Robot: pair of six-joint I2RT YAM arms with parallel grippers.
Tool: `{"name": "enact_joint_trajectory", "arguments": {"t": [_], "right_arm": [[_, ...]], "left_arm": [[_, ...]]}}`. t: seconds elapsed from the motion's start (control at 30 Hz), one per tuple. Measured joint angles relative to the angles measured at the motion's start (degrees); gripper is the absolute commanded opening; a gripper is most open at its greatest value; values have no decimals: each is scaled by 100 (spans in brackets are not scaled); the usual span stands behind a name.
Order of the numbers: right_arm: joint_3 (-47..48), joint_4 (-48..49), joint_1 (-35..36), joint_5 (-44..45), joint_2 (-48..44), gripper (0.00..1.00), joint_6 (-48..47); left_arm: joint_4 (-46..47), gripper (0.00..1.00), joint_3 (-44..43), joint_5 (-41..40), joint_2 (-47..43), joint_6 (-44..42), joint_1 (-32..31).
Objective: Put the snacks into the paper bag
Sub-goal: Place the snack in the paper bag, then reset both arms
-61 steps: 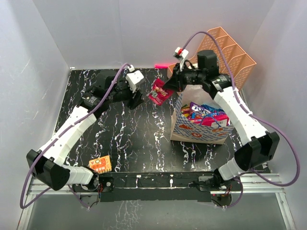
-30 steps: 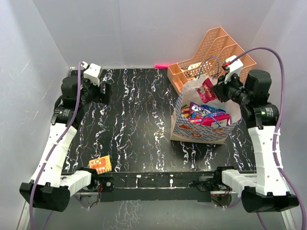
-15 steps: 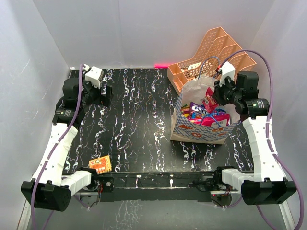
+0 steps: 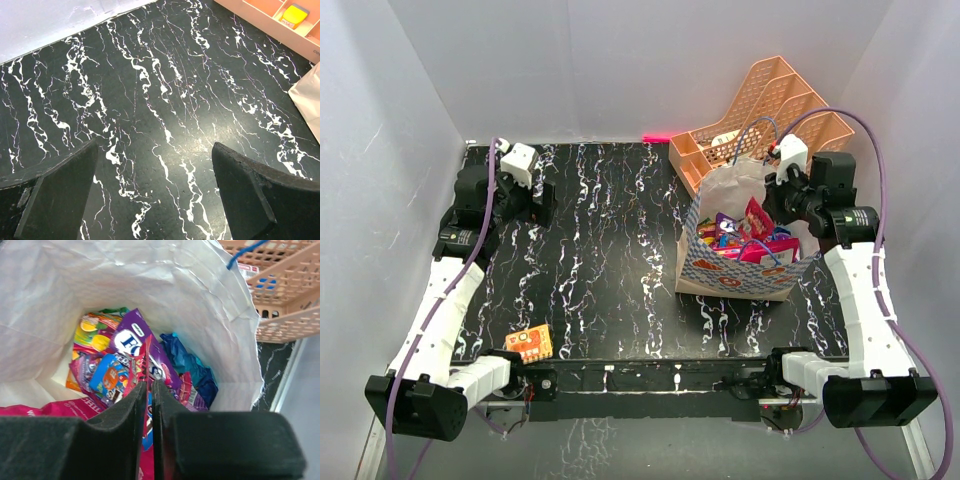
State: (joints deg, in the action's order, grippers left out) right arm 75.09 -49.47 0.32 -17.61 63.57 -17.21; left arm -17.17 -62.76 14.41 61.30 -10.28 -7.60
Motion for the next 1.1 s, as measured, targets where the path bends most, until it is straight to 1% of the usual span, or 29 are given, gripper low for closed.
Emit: {"name": "enact_joint_trajectory", "arguments": {"t": [0.07, 0.13, 0.17, 0.23, 0.4, 0.67, 0.8, 1.1], "right_arm": [[-59, 13, -2, 188, 0, 30, -4], [-109, 0, -2, 356, 0, 44, -26], [-120, -7, -2, 431, 2, 49, -42], [-122, -7, -2, 527, 2, 56, -66], [-94, -31, -2, 568, 50, 64, -96], [251, -72, -2, 413, 144, 68, -120], [474, -149, -2, 256, 236, 73, -129], [1106, -341, -2, -105, 905, 88, -129]], "left_arm": [[7, 95, 2, 0, 0, 0, 0], [15, 95, 2, 0, 0, -4, 0], [17, 95, 2, 0, 0, -7, 0], [28, 95, 2, 0, 0, -13, 0], [44, 95, 2, -2, 0, -17, 0], [50, 97, 24, -72, 0, -7, 0], [92, 98, 72, -286, -2, 63, 13], [245, 98, 90, -822, -20, 420, 195]]}}
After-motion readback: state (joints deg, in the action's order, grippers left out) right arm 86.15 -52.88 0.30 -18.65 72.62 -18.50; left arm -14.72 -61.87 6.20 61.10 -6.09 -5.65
